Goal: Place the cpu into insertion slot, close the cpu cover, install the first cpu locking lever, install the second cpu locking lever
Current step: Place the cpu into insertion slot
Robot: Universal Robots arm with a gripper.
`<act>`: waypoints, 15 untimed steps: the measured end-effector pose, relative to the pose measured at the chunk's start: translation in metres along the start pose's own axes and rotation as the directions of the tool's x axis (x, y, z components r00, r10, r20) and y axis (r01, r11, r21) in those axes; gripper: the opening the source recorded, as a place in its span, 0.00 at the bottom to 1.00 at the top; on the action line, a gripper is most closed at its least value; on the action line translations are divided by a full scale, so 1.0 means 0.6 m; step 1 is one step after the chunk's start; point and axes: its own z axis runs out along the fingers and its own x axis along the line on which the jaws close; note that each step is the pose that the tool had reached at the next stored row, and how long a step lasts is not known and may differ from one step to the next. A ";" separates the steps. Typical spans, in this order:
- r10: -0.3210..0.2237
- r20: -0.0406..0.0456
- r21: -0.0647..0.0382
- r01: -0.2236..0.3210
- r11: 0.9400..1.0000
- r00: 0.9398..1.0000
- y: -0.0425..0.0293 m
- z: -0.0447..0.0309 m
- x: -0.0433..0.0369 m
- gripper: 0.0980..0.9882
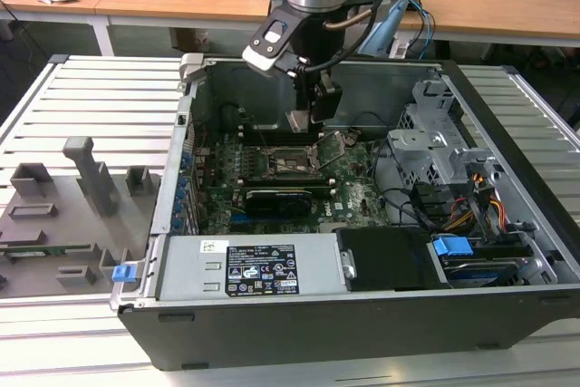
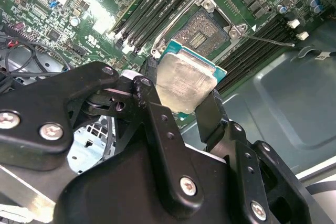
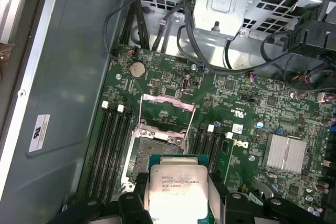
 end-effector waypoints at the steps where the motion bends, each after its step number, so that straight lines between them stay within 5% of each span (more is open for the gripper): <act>1: 0.000 0.000 0.000 0.000 1.000 1.000 0.000 0.001 0.000 0.49; 10: 0.000 -0.001 0.005 0.000 1.000 1.000 -0.001 0.007 0.000 0.49; 15: 0.001 -0.004 0.019 -0.001 1.000 1.000 -0.002 0.023 0.000 0.49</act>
